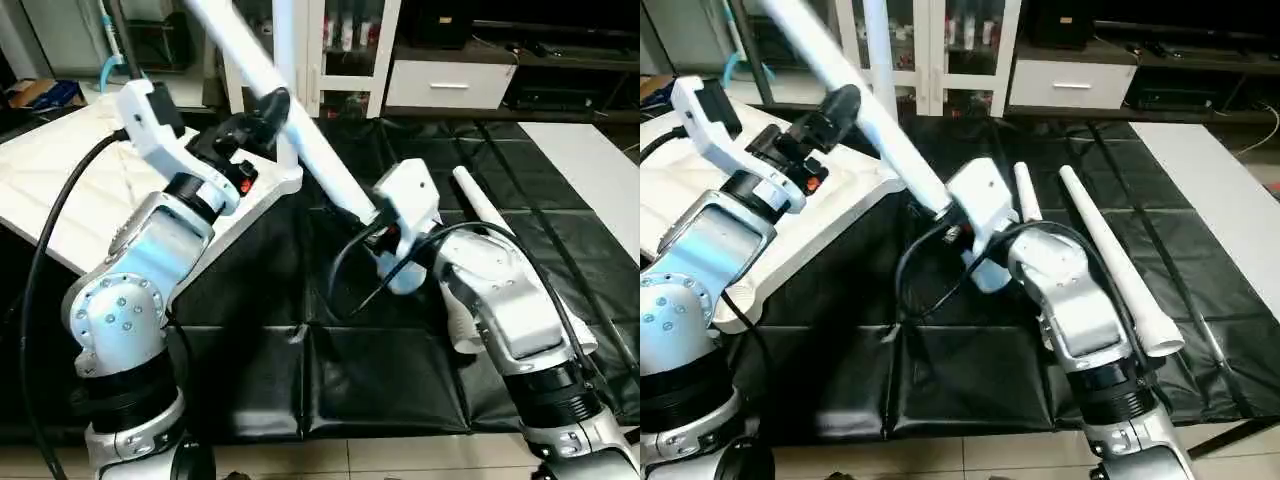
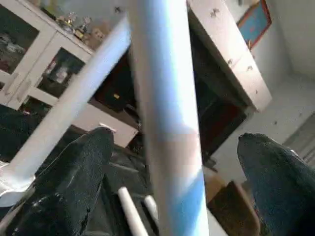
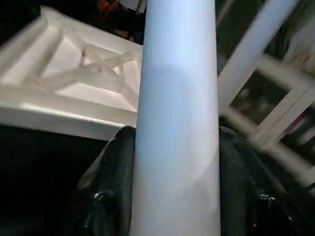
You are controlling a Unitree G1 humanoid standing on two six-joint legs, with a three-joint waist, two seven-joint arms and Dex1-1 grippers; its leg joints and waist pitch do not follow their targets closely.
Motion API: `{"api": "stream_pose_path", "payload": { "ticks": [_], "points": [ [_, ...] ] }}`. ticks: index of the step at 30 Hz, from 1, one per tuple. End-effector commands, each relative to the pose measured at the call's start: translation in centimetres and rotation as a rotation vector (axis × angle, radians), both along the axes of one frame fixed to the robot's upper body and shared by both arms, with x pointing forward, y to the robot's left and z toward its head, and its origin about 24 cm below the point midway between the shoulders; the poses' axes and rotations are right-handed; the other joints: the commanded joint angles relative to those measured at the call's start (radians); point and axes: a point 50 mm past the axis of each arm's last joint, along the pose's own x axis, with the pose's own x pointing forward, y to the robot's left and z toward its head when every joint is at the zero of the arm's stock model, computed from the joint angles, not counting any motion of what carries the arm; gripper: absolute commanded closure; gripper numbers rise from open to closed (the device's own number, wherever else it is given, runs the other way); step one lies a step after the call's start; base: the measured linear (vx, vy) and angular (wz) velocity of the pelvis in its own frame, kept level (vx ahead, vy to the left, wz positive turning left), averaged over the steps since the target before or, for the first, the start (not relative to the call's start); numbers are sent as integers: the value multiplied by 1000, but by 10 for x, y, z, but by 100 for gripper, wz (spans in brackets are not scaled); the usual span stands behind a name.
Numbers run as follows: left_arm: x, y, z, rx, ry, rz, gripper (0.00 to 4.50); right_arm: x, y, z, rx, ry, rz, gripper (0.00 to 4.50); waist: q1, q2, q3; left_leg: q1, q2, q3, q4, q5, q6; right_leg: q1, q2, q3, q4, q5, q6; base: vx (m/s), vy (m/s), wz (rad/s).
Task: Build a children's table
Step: Pick table leg
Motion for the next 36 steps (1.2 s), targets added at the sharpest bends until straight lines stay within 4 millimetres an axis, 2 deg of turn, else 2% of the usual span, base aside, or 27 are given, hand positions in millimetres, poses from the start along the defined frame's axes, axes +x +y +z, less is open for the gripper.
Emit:
{"api": "stream_pose_path", "payload": {
  "ticks": [1, 3, 4, 6, 10, 12, 17, 26, 29, 32, 35, 36],
  "points": [
    [3, -1, 10, -40, -33, 5, 0, 1, 6, 6, -54, -113, -2, 271, -2, -1, -69, 15, 24, -4, -81, -142, -37, 46, -20, 20, -66, -123, -165, 0, 0, 0],
    [5, 1, 9, -62, -20, 21, 0, 1, 9, 8, -77, -184, -13, 271, -4, -4, -67, 15, 23, -2, -80, -150, -31, 47, -19, 20, -67, -118, -172, 0, 0, 0],
    [9, 4, 7, -70, -9, 49, 0, 0, 13, 9, -117, -242, -18, 271, -5, -1, -67, 15, 23, -2, -80, -156, -27, 49, -19, 20, -65, -118, -173, 0, 0, 0],
    [10, 4, 8, -83, -18, 51, 0, 0, 14, 9, -158, -284, -18, 271, -6, -2, -67, 15, 23, -3, -80, -160, -29, 49, -19, 20, -66, -127, -167, 0, 0, 0],
    [6, 5, 19, -174, -81, 21, 0, 3, 14, 6, -304, -415, -45, 271, -6, -2, -66, 19, 22, -1, -78, -176, -38, 46, -16, 21, -65, -124, -170, 0, 0, 0],
    [4, 6, 22, -220, -89, 13, 0, 5, 12, 5, -341, -474, -71, 271, -6, -3, -67, 16, 22, -2, -78, -172, -36, 49, -17, 20, -62, -113, -169, 0, 0, 0],
    [3, 7, 21, -228, -88, 5, 0, 7, 10, 5, -355, -515, -101, 271, -10, -4, -68, 16, 21, 0, -76, -168, -16, 50, -13, 20, -60, -85, -170, 0, 0, 0],
    [3, 6, 20, -241, -78, -3, 0, 11, 11, 4, -359, -560, -113, 271, -11, -6, -69, 17, 20, 1, -72, -159, -1, 51, -12, 20, -56, -69, -177, 0, 0, 0],
    [2, 6, 20, -253, -80, -16, 35, 12, 11, 4, -361, -568, -117, 271, -11, -8, -70, 17, 20, 2, -72, -155, 1, 52, -12, 20, -55, -67, -179, 0, 0, 0],
    [2, 3, 17, -266, -48, -20, 38, 13, 11, 3, -362, -575, -123, 271, -11, -7, -70, 17, 20, 2, -71, -157, 0, 51, -11, 20, -55, -71, -180, 0, 0, 0],
    [3, 2, 13, -264, -23, -13, 77, 14, 10, 3, -364, -576, -126, 271, -11, -8, -70, 17, 20, 2, -70, -153, 2, 52, -10, 19, -55, -65, -179, 0, 0, 0],
    [4, 2, 11, -260, -18, -11, 77, 15, 10, 3, -364, -576, -127, 271, -12, -8, -70, 17, 20, 2, -70, -156, 3, 52, -10, 19, -55, -70, -178, 0, 0, 0]
  ]
}}
